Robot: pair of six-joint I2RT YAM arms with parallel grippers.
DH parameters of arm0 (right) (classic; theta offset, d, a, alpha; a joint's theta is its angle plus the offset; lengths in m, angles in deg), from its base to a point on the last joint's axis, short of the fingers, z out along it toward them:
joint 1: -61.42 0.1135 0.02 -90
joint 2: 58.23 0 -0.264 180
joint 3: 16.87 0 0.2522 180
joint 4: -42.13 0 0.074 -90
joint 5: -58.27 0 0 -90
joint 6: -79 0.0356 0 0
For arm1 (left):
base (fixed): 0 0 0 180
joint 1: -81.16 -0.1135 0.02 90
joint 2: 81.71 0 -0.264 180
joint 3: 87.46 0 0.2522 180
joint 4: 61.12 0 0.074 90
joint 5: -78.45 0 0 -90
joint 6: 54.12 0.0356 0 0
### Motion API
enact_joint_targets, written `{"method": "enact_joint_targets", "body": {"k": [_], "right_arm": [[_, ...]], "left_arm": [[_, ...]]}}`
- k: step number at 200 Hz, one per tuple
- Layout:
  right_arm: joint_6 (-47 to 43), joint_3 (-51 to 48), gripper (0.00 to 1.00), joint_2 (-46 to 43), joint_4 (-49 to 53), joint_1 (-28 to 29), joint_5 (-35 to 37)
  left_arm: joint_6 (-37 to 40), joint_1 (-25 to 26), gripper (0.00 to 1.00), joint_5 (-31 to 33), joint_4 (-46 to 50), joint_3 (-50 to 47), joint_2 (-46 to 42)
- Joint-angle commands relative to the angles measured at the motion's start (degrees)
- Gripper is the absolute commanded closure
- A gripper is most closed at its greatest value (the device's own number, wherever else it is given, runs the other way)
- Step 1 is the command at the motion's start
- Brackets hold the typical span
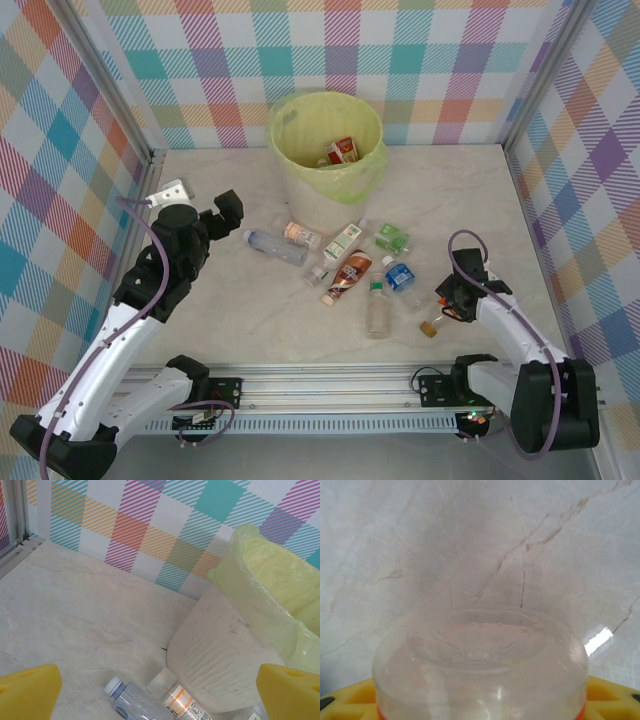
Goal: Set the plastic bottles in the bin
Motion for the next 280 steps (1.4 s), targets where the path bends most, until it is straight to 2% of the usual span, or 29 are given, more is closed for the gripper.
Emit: {"method": "enact_joint_targets", "body": {"k": [1,40,68,119,150,178,203,249,280], "right_arm": [[-1.2,0.5,0.51,-4.1,-0.9,-0.4,1.7],[-7.6,2.7,0.59,-11.6,-4.9,-0.4,-5.6],[-10.2,5.1,0.59,-14.5,-8.3,-0.3,-11.1],[-11.2,10.3,0.57,-12.3,-19.8,-0.1,-30.7],[-9.4,15.5,0.56,-8.1,-26.1,0.8,-39.4],[-8.6,21.7,0.55,-3.9,-30.5,2.6,-42.5],[-5.8,26.7,0.53,0.6,-39.9,5.1,-45.3],[-8.6,40.8,0.53,11.6,-41.7,10.3,-44.7],[-10.6,51.5,0.54,20.8,-41.2,14.0,-41.8]], "left_arm": [[-0.8,-1.2,0.00,-0.8,0.2,-0.8,0.3],[-1.2,-1.5,0.00,-1.9,-0.3,-0.9,1.1],[-1.5,-1.7,0.00,-2.4,-0.5,-1.2,1.6],[-2.2,-2.1,0.00,-3.0,-0.3,-1.9,1.8],[-2.7,-2.3,0.00,-3.2,-0.3,-3.0,1.5],[-5.4,-2.5,0.00,-4.9,-1.9,-5.7,1.3],[-7.3,-2.6,0.00,-6.4,-1.4,-7.0,1.3],[-8.6,-3.1,0.00,-6.7,0.0,-8.6,-0.5],[-10.0,-3.3,0.00,-7.6,1.0,-10.1,-1.8]]}}
